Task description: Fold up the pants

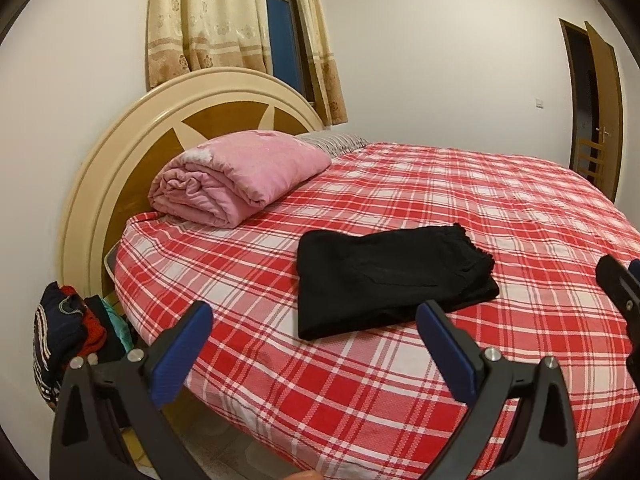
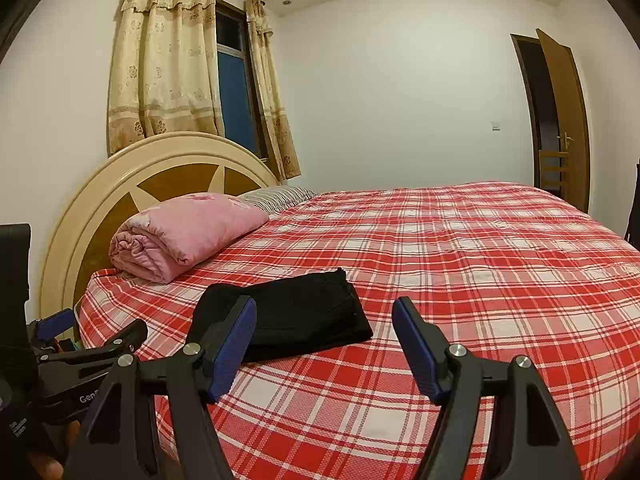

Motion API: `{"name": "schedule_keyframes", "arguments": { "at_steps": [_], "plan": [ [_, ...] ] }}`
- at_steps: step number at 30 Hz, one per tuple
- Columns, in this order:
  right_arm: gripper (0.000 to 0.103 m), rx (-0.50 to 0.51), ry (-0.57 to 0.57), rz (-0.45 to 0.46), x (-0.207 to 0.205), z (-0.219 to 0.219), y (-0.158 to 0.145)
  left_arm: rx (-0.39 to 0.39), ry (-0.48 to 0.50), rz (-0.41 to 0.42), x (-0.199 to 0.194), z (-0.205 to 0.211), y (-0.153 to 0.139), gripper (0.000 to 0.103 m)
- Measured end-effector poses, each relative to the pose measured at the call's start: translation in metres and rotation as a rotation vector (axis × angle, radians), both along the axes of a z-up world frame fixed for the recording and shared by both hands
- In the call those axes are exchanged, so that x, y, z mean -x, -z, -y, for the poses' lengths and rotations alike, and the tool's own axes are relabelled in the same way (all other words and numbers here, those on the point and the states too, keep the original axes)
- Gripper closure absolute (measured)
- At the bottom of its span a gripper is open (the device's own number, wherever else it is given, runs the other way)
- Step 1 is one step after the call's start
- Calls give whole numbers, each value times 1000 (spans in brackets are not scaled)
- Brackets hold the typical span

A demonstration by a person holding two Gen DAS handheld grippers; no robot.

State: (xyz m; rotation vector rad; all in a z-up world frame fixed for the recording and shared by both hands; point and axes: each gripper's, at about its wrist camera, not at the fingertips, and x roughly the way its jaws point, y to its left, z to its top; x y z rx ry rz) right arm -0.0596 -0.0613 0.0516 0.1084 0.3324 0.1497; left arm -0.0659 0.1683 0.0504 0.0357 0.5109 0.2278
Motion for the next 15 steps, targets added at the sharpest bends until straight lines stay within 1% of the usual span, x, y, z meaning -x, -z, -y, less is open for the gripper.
{"name": "schedule_keyframes", "arguments": {
  "at_steps": [2, 8, 15],
  "plan": [
    [31, 2, 0, 3, 1, 0, 0, -5, 2, 2, 0, 1, -1, 0],
    [31, 3, -1, 4, 1, -1, 0, 14, 24, 0, -1, 1, 0, 0],
    [31, 1, 2, 4, 2, 0, 0, 3, 39, -3, -1, 6, 1, 0]
  ]
}}
